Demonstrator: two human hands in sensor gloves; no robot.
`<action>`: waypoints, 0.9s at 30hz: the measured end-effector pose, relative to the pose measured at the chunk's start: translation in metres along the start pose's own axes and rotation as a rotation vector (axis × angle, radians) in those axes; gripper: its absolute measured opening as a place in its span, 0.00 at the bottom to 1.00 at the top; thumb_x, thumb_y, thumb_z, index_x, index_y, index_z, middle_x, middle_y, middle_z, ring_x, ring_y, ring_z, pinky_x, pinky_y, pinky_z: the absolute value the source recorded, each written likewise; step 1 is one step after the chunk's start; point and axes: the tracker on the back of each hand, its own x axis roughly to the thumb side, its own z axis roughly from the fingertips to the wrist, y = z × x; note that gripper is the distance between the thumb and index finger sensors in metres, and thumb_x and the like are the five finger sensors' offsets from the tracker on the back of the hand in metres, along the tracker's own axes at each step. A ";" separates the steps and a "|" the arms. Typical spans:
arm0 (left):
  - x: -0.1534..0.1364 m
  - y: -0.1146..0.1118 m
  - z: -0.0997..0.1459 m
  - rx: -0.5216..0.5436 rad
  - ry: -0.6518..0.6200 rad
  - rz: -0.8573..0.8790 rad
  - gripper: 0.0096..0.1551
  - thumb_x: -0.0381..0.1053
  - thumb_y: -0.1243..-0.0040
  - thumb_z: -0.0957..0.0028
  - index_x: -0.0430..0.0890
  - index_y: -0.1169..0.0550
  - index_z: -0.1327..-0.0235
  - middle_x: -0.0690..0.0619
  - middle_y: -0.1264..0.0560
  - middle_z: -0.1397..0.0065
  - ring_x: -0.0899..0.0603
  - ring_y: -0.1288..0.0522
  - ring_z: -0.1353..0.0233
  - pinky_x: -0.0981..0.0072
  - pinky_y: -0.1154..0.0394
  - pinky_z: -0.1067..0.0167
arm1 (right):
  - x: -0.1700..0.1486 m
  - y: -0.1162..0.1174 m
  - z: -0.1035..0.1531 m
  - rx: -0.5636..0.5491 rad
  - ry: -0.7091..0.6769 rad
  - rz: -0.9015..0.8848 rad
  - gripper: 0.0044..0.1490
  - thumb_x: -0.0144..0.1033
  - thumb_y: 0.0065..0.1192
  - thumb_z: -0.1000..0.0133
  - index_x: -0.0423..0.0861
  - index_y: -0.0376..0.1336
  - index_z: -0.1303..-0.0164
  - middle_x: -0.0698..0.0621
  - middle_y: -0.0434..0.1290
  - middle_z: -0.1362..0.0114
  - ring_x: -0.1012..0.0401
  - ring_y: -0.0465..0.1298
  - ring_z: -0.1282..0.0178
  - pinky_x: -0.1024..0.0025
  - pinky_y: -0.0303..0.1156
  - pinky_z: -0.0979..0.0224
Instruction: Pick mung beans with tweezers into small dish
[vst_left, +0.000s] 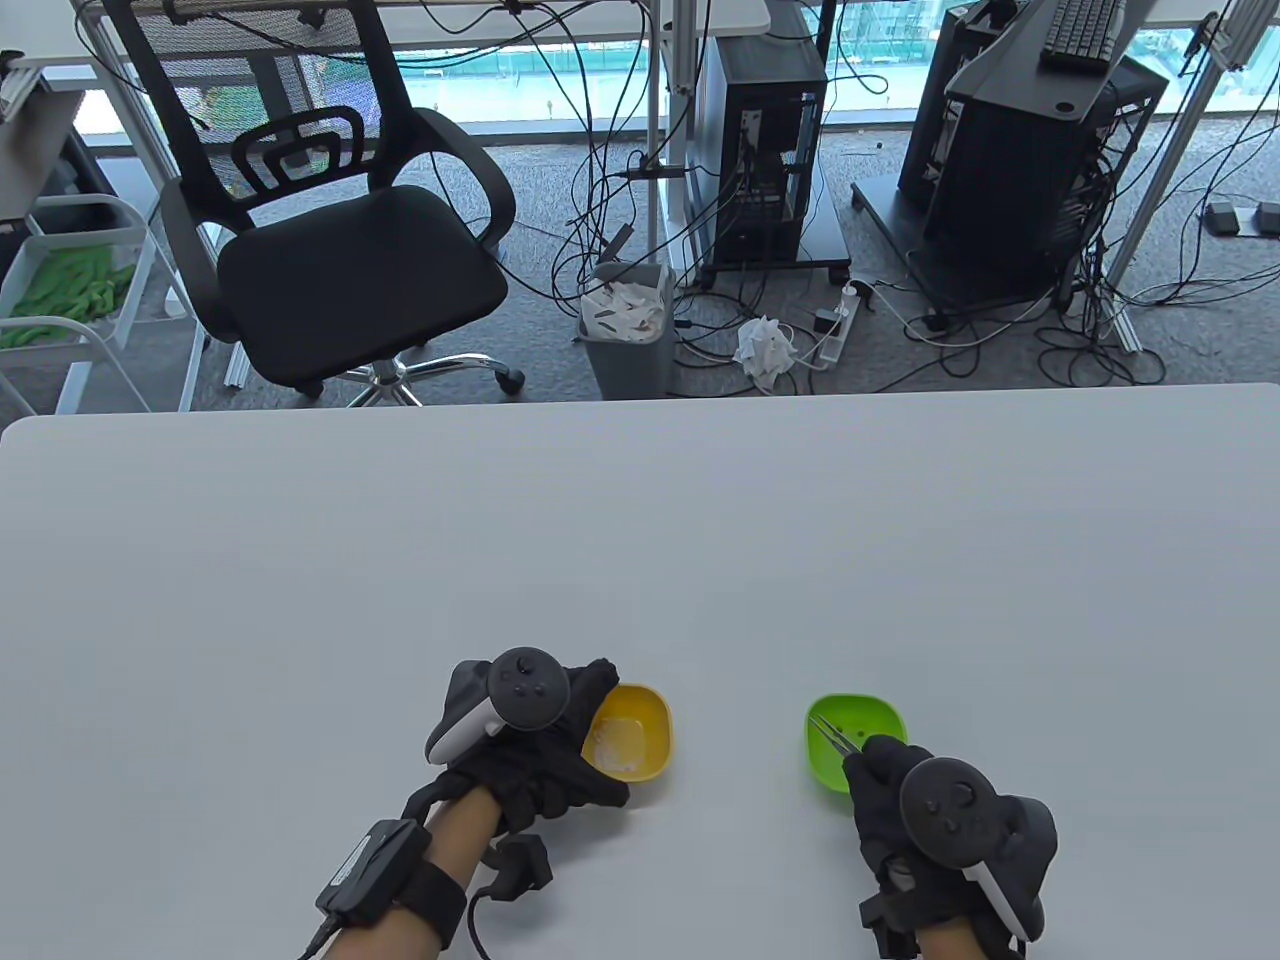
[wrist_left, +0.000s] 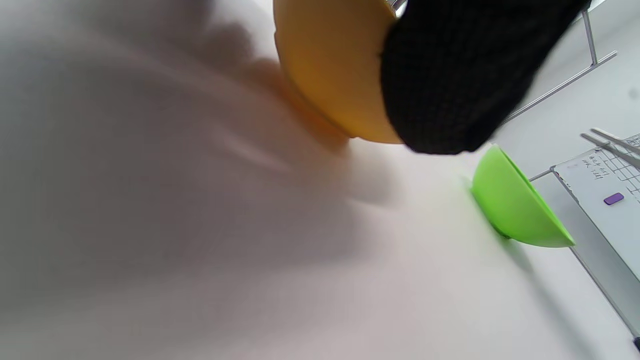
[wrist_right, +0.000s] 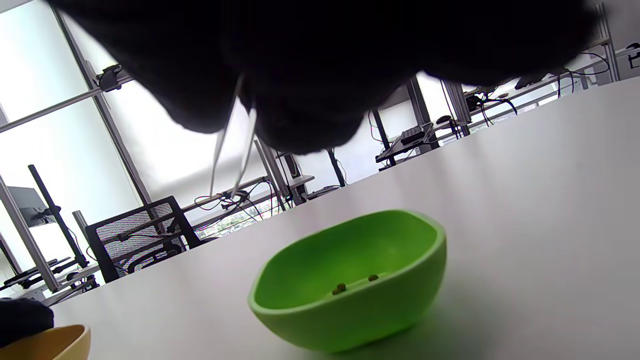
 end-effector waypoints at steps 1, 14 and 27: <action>-0.001 0.000 0.000 0.004 0.001 -0.001 0.74 0.63 0.21 0.61 0.50 0.59 0.18 0.49 0.57 0.13 0.33 0.63 0.13 0.39 0.66 0.22 | 0.000 0.000 0.000 0.001 0.000 -0.002 0.24 0.43 0.69 0.46 0.38 0.77 0.52 0.44 0.82 0.60 0.66 0.79 0.73 0.67 0.81 0.66; -0.004 0.004 0.011 0.043 0.028 -0.014 0.74 0.66 0.23 0.61 0.54 0.61 0.19 0.51 0.67 0.13 0.31 0.70 0.15 0.37 0.70 0.24 | -0.001 0.000 0.000 0.009 0.018 -0.028 0.24 0.43 0.69 0.46 0.38 0.77 0.51 0.44 0.82 0.59 0.66 0.79 0.73 0.66 0.81 0.66; 0.050 0.005 0.113 0.357 -0.014 -0.145 0.55 0.69 0.48 0.45 0.48 0.58 0.17 0.44 0.62 0.13 0.30 0.67 0.16 0.37 0.66 0.24 | -0.004 -0.001 0.000 -0.016 0.040 -0.014 0.24 0.43 0.68 0.45 0.38 0.77 0.50 0.44 0.82 0.59 0.66 0.79 0.72 0.66 0.81 0.65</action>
